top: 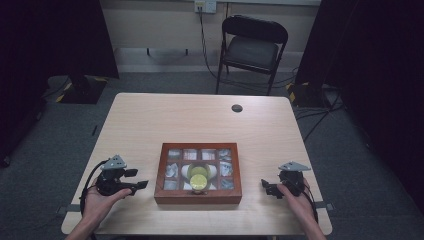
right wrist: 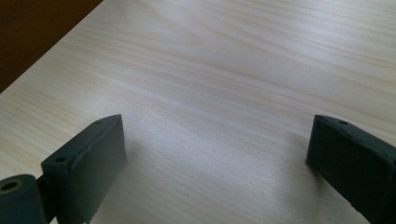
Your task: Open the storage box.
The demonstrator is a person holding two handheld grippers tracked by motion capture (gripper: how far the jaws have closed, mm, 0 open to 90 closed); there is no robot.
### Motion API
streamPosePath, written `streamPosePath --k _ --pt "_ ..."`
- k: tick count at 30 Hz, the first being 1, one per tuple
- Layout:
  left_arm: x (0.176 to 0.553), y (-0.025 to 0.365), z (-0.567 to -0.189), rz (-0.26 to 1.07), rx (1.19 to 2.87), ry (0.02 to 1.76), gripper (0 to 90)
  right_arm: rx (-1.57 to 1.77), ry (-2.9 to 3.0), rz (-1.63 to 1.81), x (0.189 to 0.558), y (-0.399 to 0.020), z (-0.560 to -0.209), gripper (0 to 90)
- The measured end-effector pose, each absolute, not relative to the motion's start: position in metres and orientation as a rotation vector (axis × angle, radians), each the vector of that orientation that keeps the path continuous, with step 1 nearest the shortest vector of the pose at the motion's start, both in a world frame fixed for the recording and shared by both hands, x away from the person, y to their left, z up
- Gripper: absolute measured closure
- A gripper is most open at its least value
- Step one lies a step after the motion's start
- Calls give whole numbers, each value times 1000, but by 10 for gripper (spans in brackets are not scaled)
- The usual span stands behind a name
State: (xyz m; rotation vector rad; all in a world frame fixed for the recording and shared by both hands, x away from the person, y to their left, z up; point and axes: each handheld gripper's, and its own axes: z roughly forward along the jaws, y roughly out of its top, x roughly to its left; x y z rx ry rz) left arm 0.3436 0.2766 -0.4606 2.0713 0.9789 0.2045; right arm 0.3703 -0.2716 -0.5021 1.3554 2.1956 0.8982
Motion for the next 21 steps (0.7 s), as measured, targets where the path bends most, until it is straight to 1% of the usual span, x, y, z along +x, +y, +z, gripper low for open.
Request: streamPosePath --k 9,12,19,21 --pt "337 267 -450 207 2049 906 349 1337 2214 906 370 -270 -502 35" --pt "335 264 -446 181 2015 862 352 1338 2214 904 371 -270 -502 32" --pt "332 255 -436 206 2012 805 347 1339 2215 902 371 -270 -502 25" --pt "331 251 -434 190 2013 785 350 1339 2215 902 371 -269 -502 25"
